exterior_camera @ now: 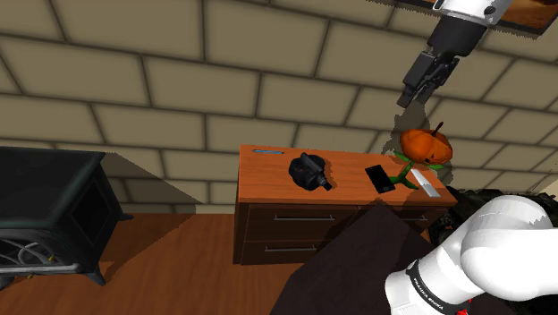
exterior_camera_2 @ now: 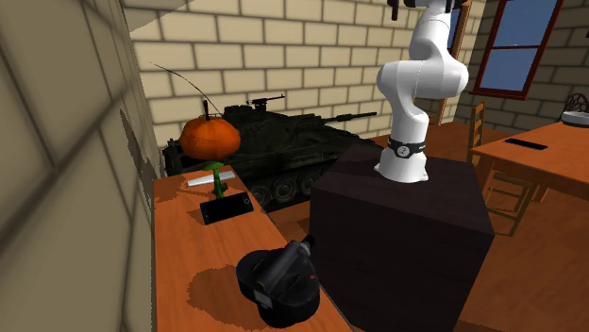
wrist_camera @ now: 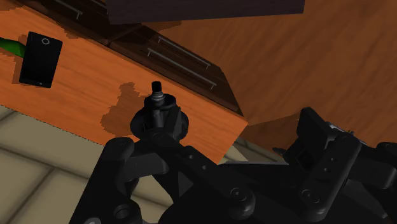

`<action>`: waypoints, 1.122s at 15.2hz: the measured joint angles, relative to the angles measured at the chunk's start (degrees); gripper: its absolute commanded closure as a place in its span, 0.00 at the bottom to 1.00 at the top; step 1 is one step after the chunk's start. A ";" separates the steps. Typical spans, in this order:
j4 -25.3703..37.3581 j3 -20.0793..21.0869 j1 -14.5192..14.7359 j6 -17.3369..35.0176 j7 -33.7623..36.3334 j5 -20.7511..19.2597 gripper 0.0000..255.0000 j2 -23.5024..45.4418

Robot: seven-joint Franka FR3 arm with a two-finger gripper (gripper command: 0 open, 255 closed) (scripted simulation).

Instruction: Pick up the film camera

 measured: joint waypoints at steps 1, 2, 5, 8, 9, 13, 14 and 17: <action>0.00 0.00 0.00 0.00 0.00 0.00 0.00 0.00; -0.56 -0.13 -0.04 0.91 -0.18 -0.15 0.00 0.41; -4.85 -0.95 -0.40 5.84 -1.22 -1.05 0.00 1.26; -9.06 -1.46 -0.64 11.25 -1.84 -1.70 0.00 2.62; -10.21 -1.93 -0.87 12.98 -2.35 -2.12 0.00 3.20; -14.04 -3.38 -1.40 21.36 -3.83 -3.34 0.00 7.92; -14.43 -3.58 -1.42 23.14 -3.99 -3.49 0.00 9.32; -16.81 -4.59 -1.76 29.37 -4.92 -4.19 0.00 13.29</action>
